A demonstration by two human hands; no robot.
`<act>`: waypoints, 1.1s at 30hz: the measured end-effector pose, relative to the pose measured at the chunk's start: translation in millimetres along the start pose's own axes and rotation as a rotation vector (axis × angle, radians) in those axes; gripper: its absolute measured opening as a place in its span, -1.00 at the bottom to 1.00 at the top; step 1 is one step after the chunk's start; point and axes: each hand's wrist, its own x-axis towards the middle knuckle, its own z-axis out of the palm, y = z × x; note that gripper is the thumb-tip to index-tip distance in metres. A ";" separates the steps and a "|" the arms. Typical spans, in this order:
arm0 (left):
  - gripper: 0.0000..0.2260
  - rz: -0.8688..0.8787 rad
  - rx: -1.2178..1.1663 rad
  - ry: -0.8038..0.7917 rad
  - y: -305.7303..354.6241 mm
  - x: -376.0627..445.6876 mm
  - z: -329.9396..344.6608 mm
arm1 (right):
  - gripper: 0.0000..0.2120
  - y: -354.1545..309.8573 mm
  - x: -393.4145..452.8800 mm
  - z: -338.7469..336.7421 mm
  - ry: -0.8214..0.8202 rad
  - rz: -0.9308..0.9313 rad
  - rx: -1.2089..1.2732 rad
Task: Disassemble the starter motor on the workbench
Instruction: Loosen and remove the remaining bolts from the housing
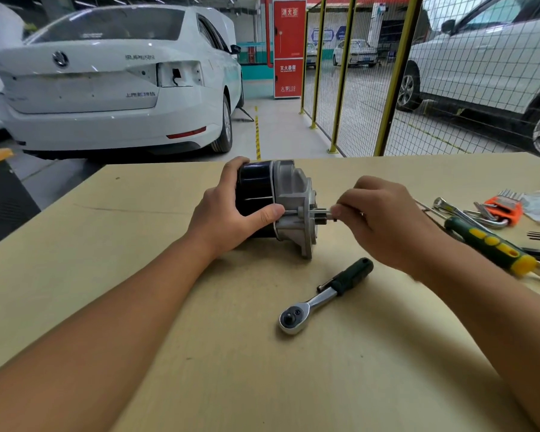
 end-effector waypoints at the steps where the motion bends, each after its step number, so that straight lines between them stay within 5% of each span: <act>1: -0.12 0.000 -0.005 -0.001 0.4 -0.1 0.0 | -0.79 1.7 2.2 -1.1 -0.015 0.002 -0.008; 16: -0.29 -0.120 0.147 0.141 -4.5 -2.1 -15.6 | -0.84 -21.9 46.5 -0.5 -0.259 -0.150 -0.144; 33: -0.25 -0.063 0.050 0.100 -6.5 -1.3 -19.1 | -0.85 -38.9 48.5 -3.3 -0.212 -0.144 -0.323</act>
